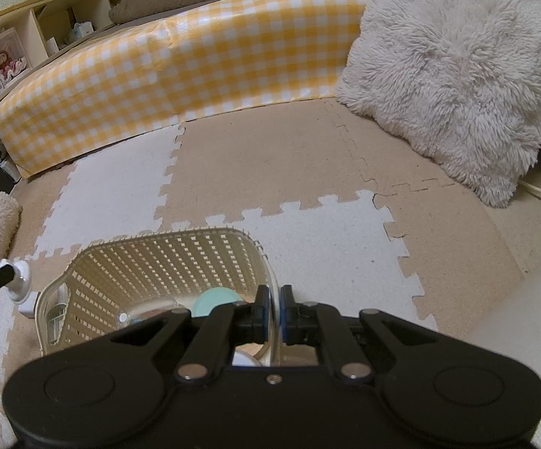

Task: Organize rigid objects
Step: 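Carry the white knobbed item with the left tool and release it into the basket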

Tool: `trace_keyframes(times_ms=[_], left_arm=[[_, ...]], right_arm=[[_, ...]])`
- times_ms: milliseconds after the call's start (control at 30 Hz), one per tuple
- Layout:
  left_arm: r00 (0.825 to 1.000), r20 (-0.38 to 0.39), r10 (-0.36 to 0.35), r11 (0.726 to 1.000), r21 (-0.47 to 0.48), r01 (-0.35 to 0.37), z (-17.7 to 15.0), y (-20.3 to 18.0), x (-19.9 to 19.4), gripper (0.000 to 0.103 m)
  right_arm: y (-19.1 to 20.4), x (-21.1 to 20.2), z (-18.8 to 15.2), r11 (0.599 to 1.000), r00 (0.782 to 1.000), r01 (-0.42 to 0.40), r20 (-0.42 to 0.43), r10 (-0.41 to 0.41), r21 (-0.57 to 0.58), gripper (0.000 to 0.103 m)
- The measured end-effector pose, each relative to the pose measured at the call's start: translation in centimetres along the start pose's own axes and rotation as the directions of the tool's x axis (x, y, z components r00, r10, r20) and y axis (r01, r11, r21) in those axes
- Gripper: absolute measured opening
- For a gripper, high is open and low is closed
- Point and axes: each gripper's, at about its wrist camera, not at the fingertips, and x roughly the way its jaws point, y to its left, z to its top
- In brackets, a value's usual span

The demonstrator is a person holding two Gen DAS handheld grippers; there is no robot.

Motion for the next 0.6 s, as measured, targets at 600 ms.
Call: trace_keyframes(times_ms=[600], left_arm=[[0.934, -0.094, -0.345, 0.938, -0.011, 0.346, 0.1, -10.0, -1.3, 0.032]], right_arm=[[-0.1, 0.1, 0.0, 1.000, 1.000, -0.002, -0.001, 0.002, 0.001, 0.006]])
